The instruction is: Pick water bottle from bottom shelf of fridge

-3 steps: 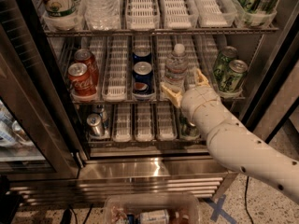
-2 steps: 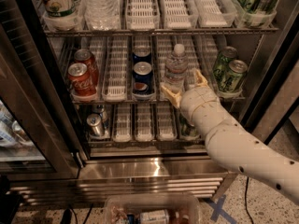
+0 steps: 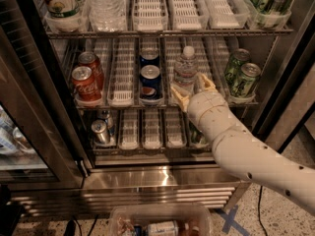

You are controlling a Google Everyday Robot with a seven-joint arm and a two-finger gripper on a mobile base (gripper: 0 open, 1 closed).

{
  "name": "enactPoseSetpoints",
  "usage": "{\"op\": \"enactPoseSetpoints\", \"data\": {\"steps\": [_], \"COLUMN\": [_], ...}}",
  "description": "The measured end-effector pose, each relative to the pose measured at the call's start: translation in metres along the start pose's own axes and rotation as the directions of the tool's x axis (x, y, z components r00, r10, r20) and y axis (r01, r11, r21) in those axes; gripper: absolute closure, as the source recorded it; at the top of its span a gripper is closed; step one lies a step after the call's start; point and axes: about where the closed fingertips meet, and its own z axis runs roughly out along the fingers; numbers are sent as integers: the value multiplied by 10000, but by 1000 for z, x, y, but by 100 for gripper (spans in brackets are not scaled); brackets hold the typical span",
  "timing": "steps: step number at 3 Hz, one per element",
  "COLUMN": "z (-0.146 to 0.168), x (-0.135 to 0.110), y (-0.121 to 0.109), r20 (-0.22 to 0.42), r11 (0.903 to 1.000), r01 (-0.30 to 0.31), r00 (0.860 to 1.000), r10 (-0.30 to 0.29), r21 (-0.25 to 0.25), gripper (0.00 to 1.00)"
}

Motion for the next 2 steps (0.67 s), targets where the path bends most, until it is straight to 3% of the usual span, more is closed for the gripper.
{"op": "enactPoseSetpoints", "data": {"steps": [2], "z": [23], "x": [6], "y": [10], "r20": [49], "r11": [9993], "r01": [-364], "r00": [9993], "r10": [364], "r21": [-79], "gripper": [37]}}
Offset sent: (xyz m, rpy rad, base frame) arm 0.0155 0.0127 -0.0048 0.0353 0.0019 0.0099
